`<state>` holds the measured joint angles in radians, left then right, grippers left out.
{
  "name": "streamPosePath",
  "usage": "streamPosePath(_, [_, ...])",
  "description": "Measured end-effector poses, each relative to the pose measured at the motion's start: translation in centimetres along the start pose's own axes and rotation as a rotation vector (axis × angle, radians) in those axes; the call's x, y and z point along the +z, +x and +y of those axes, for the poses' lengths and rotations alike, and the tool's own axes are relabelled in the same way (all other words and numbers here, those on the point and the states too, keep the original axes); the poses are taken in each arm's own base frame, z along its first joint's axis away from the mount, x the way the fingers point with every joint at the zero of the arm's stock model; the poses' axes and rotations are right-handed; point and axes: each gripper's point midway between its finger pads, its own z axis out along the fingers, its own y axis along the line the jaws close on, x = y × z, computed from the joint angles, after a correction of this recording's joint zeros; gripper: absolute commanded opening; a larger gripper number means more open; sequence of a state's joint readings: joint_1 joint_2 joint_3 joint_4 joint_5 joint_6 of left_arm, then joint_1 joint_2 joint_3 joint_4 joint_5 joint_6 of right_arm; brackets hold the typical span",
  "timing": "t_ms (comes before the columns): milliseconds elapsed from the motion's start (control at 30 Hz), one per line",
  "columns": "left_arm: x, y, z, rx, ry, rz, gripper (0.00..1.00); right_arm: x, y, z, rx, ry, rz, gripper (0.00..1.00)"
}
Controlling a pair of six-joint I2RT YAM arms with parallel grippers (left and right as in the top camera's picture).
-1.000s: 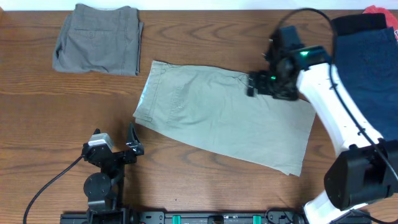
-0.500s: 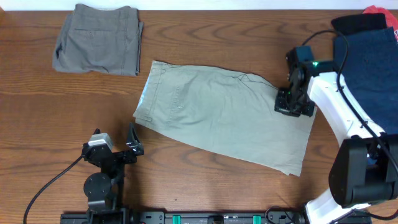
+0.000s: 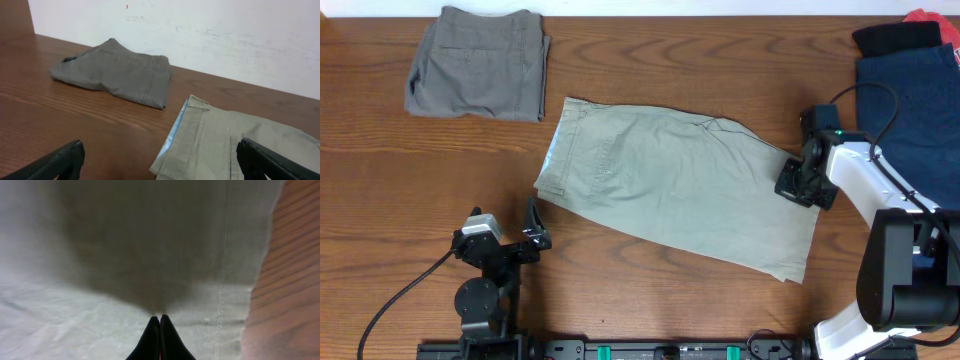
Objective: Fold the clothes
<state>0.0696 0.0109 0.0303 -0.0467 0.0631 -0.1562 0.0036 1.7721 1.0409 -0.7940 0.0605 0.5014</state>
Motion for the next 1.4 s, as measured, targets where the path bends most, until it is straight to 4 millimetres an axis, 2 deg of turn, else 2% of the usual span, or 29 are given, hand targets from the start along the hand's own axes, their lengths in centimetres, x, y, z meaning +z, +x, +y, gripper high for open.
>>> streamPosePath(367, [0.0,0.0,0.0,0.0,0.0,0.0,0.98,1.2,-0.1,0.8,0.02,-0.057,-0.027,0.01])
streamPosePath(1000, [0.0,0.0,0.0,0.0,0.0,0.0,0.98,1.3,-1.0,1.5,0.06,-0.09,-0.068,0.01])
streamPosePath(1167, [0.0,0.0,0.0,0.0,0.0,0.0,0.98,1.3,-2.1,2.1,0.065,-0.116,-0.109,0.01])
streamPosePath(1400, [0.0,0.0,0.0,0.0,0.0,0.0,0.98,1.3,-5.2,3.2,0.085,-0.177,-0.22,0.01])
